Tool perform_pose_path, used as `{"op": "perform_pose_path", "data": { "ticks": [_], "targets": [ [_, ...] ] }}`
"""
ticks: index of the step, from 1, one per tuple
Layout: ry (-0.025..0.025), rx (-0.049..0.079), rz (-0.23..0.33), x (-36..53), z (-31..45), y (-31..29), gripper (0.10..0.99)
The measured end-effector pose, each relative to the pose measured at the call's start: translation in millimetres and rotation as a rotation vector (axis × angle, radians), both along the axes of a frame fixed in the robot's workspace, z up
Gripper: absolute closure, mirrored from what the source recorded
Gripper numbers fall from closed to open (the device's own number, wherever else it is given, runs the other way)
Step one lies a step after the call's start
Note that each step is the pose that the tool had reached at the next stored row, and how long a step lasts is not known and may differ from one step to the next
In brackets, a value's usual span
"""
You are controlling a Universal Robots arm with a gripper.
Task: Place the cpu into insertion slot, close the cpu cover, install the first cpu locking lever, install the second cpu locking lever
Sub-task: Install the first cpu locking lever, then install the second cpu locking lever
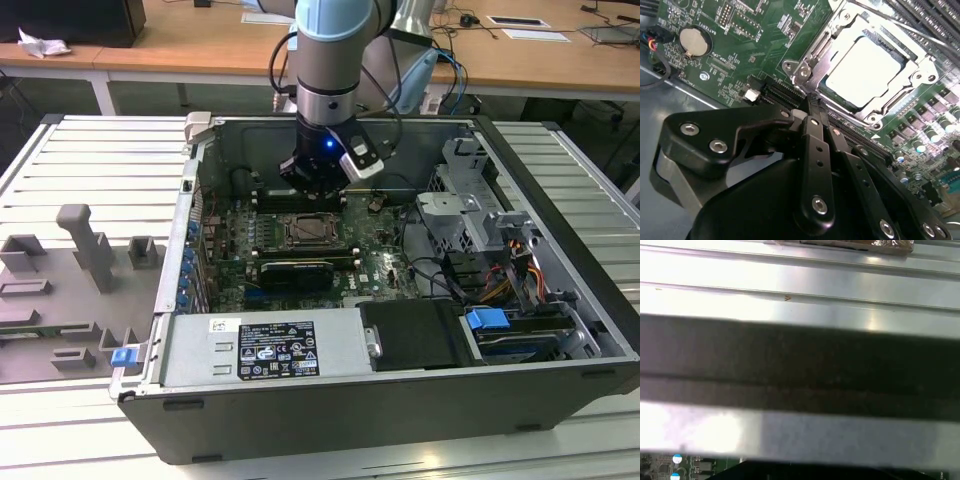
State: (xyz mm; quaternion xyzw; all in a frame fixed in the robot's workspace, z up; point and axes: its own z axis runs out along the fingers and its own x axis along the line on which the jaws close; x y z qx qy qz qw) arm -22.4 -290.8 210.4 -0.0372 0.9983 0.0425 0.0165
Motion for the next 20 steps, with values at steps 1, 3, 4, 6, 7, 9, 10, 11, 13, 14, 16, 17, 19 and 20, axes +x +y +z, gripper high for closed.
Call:
{"op": "perform_pose_path", "data": {
  "ticks": [1, 3, 4, 6, 7, 9, 10, 11, 13, 14, 16, 17, 19, 20],
  "targets": [
    [-0.0001, 0.000, 0.000, 0.0, 0.0, -0.6, 0.980],
    [0.0000, 0.000, 0.000, 0.0, 0.0, -1.8, 0.980],
    [0.0000, 0.000, 0.000, 0.0, 0.0, -2.5, 0.980],
    [0.0000, 0.000, 0.000, 0.0, 0.0, -3.9, 0.980],
    [0.0000, 0.000, 0.000, 0.0, 0.0, -4.4, 0.980],
    [0.0000, 0.000, 0.000, 0.0, 0.0, -5.2, 0.980],
    [0.0000, 0.000, 0.000, 0.0, 0.0, -5.5, 0.980],
    [0.0000, 0.000, 0.000, 0.0, 0.0, -6.0, 0.980],
    [-0.0001, 0.000, 0.000, 0.0, 0.0, -6.6, 0.980],
    [-0.0001, 0.000, 0.000, 0.0, 0.0, -6.9, 0.980],
    [-0.0001, 0.000, 0.000, 0.0, 0.0, -7.4, 0.980],
    [0.0000, 0.000, 0.000, 0.0, 0.0, -7.7, 0.980],
    [0.0000, 0.000, 0.000, 0.0, 0.0, -8.7, 0.980],
    [0.0000, 0.000, 0.000, 0.0, 0.0, -9.3, 0.980]
  ]
}}
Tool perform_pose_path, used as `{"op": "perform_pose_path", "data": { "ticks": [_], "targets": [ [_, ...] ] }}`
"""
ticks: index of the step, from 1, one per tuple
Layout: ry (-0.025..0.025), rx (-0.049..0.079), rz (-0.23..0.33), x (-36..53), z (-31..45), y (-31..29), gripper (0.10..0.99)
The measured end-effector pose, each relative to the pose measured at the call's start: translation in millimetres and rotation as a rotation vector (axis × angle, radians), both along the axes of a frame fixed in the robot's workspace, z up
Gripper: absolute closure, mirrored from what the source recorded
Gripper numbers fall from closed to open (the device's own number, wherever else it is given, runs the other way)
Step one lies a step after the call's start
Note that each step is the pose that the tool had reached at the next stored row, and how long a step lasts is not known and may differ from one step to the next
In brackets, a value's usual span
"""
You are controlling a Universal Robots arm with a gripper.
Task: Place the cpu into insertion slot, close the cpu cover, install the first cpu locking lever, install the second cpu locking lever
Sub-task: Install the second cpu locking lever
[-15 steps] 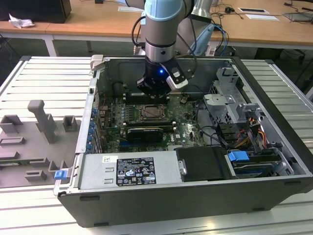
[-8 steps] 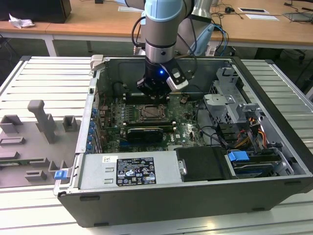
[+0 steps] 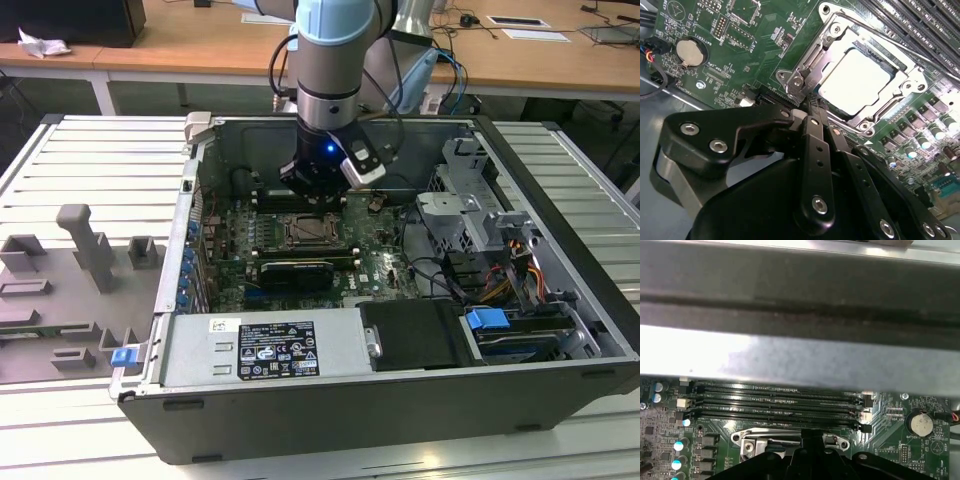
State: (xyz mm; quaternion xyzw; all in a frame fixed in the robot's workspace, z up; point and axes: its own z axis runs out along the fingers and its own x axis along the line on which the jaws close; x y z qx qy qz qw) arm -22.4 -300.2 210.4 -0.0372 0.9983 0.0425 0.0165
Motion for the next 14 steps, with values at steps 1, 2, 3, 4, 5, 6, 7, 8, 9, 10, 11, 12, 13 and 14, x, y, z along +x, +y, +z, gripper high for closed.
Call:
{"op": "perform_pose_path", "data": {
  "ticks": [1, 2, 3, 4, 5, 6, 7, 8, 9, 10, 11, 12, 13, 14],
  "targets": [
    [-0.0001, 0.000, 0.000, 0.0, 0.0, -0.6, 0.980],
    [0.0001, 0.000, 0.000, 0.0, 0.2, -0.9, 0.980],
    [0.0001, 0.000, 0.000, 0.0, 0.8, -1.0, 0.980],
    [0.0000, 0.000, 0.000, 0.0, 1.6, -1.0, 0.980],
    [0.0000, 0.000, 0.000, 0.0, 3.2, -1.0, 0.980],
    [0.0000, 0.000, 0.000, 0.0, 4.8, -1.0, 0.980],
    [0.0000, 0.000, 0.000, 0.0, 6.7, -1.0, 0.980],
    [0.0000, 0.000, 0.000, 0.0, 8.6, -0.9, 0.980],
    [0.0000, 0.000, 0.000, 0.0, 10.8, -1.0, 0.980],
    [0.0000, 0.000, 0.000, 0.0, 11.0, -1.1, 0.980],
    [-0.0001, 0.000, 0.000, 0.1, 11.0, -1.5, 0.980],
    [-0.0001, 0.000, 0.000, 0.0, 11.1, -2.0, 0.980],
    [0.0000, 0.000, 0.000, 0.0, 11.1, -3.0, 0.980],
    [0.0000, 0.000, 0.000, 0.1, 11.1, -5.1, 0.980]
  ]
}}
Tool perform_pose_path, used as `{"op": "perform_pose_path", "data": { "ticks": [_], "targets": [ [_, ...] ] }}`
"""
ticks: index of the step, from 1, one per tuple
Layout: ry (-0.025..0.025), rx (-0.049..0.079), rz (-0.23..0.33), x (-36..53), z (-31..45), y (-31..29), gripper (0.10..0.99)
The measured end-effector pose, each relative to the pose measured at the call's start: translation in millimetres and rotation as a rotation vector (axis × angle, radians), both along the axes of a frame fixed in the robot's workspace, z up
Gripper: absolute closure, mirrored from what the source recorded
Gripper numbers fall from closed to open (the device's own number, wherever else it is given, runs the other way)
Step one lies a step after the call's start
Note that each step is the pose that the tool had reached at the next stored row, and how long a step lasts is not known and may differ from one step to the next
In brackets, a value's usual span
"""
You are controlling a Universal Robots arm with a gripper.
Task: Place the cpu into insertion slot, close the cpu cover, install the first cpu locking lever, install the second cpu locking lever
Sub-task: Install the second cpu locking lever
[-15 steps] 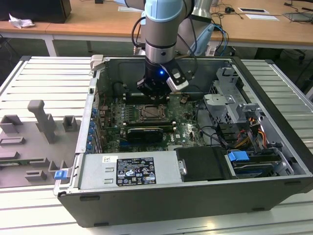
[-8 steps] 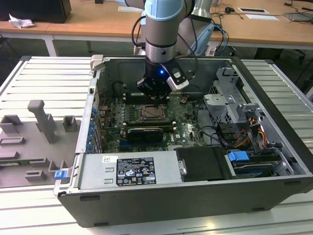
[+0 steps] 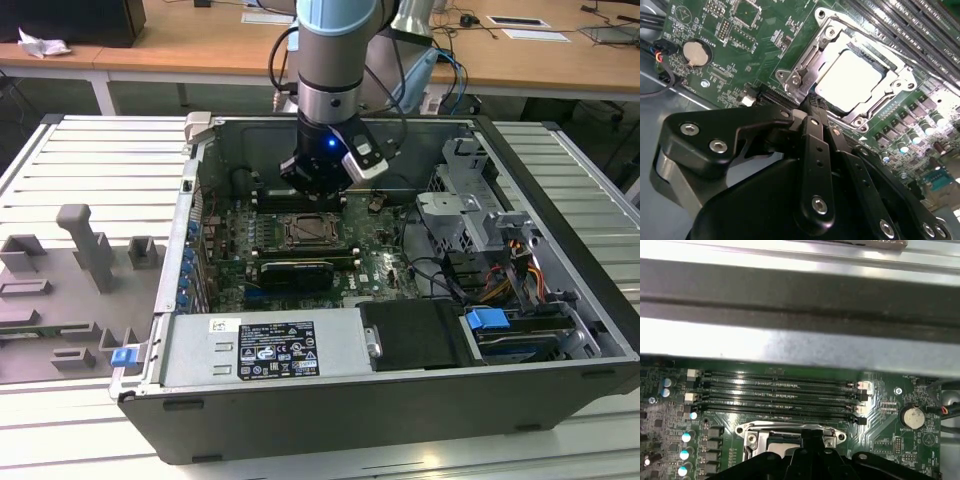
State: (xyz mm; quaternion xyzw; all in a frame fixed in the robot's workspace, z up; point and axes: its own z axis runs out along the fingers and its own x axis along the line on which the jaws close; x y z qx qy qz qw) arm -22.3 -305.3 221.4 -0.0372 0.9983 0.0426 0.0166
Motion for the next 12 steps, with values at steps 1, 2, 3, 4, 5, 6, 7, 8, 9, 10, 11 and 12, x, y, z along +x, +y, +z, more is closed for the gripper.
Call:
{"op": "perform_pose_path", "data": {
  "ticks": [1, 2, 3, 4, 5, 6, 7, 8, 9, 10, 11, 12],
  "targets": [
    [0.0000, 0.000, 0.000, 0.0, 0.0, -1.5, 0.980],
    [0.0001, 0.000, 0.000, 0.1, 0.1, -3.3, 0.980],
    [0.0001, 0.000, 0.000, 0.0, 0.1, -4.2, 0.980],
    [0.0000, 0.000, 0.000, 0.1, 0.0, -5.6, 0.980],
    [0.0000, 0.000, 0.000, 0.1, 0.0, -7.7, 0.980],
    [0.0000, 0.000, 0.000, 0.1, 0.0, -10.4, 0.980],
    [0.0000, 0.000, 0.000, 0.2, 0.0, -12.4, 0.980],
    [0.0000, 0.000, 0.000, 0.2, 0.0, -13.2, 0.980],
    [0.0000, 0.000, 0.000, 0.2, 0.0, -13.8, 0.980],
    [0.0000, 0.000, 0.000, 0.2, 0.0, -14.1, 0.980],
    [0.0001, -0.001, 0.000, 0.2, 0.2, -14.1, 0.980],
    [0.0001, -0.001, 0.000, 0.2, 0.6, -14.1, 0.980]
  ]
}}
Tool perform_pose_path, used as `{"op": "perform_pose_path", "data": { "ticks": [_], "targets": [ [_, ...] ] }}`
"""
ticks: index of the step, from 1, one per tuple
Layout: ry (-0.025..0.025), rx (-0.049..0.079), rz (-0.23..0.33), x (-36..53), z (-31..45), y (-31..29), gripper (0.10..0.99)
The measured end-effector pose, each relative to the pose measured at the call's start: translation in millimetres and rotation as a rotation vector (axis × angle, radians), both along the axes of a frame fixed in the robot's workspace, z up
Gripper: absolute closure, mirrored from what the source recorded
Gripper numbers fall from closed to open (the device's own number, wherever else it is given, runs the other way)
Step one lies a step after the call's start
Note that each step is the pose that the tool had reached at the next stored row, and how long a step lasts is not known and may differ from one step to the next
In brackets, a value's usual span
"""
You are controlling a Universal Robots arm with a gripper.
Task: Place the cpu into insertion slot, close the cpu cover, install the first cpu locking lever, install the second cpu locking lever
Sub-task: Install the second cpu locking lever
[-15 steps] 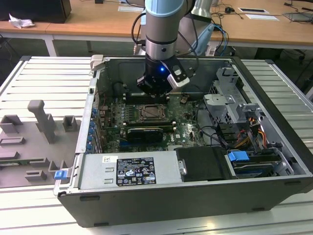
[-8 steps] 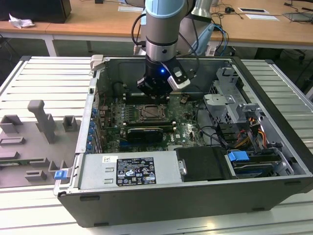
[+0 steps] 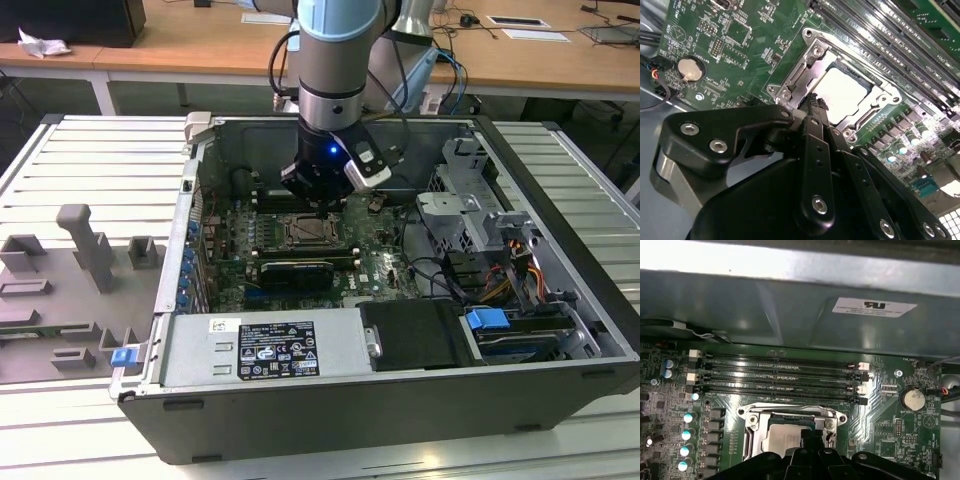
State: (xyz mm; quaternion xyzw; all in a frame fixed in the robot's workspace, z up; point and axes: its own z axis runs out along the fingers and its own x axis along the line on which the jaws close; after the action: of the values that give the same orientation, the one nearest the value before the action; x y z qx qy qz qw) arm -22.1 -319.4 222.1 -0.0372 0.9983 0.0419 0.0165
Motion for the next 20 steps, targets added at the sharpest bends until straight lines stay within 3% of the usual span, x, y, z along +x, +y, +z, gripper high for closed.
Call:
{"op": "perform_pose_path", "data": {
  "ticks": [7, 11, 19, 20],
  "targets": [
    [0.0000, 0.000, 0.000, -1.0, 17.4, -0.1, 0.980],
    [0.0000, 0.000, 0.000, -1.1, 18.2, -4.7, 0.980],
    [-0.0001, 0.000, 0.000, -1.1, 16.8, -27.8, 0.980],
    [-0.0001, 0.000, 0.000, -1.1, 16.2, -34.1, 0.980]
  ]
}}
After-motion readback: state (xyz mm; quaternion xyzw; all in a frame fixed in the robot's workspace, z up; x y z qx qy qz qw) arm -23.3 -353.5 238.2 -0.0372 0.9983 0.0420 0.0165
